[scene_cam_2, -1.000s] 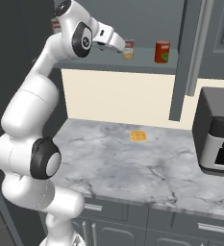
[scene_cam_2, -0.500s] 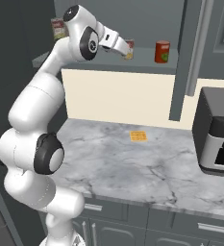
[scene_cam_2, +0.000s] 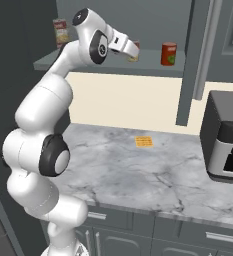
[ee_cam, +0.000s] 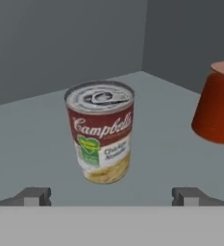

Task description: Stack two cans on top of the other two cans in the cabinet.

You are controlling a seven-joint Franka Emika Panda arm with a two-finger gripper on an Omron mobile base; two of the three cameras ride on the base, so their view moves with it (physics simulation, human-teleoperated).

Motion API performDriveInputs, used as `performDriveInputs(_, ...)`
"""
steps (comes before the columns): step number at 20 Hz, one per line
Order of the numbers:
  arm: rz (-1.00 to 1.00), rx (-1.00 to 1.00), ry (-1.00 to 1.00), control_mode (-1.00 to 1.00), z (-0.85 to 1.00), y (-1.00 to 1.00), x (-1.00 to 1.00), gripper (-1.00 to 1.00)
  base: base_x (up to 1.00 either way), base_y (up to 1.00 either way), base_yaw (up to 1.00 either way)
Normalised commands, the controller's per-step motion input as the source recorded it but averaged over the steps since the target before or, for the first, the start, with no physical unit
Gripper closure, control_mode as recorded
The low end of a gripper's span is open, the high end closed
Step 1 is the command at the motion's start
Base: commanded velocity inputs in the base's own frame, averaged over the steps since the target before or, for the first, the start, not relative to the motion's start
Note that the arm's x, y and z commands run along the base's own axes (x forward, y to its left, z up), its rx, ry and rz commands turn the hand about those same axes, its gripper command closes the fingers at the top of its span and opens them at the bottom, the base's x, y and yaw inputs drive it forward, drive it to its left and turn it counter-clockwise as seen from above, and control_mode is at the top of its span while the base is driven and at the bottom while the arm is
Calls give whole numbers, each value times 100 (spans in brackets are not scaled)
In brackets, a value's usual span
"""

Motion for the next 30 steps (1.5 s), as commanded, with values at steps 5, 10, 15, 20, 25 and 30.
performDriveInputs(5,0,0,-1,-100,-2,-1,27,-100,0,0,0)
performDriveInputs(10,0,0,0,-100,0,-5,22,-100,0,0,0)
performDriveInputs(15,0,-1,0,-100,0,-16,15,-100,0,0,0)
performDriveInputs(20,0,-2,0,-100,0,-16,18,-100,0,0,0)
performDriveInputs(25,0,-1,0,-100,-1,-11,13,-100,0,0,0)
performDriveInputs(30,0,0,0,-100,0,-5,3,100,0,0,0)
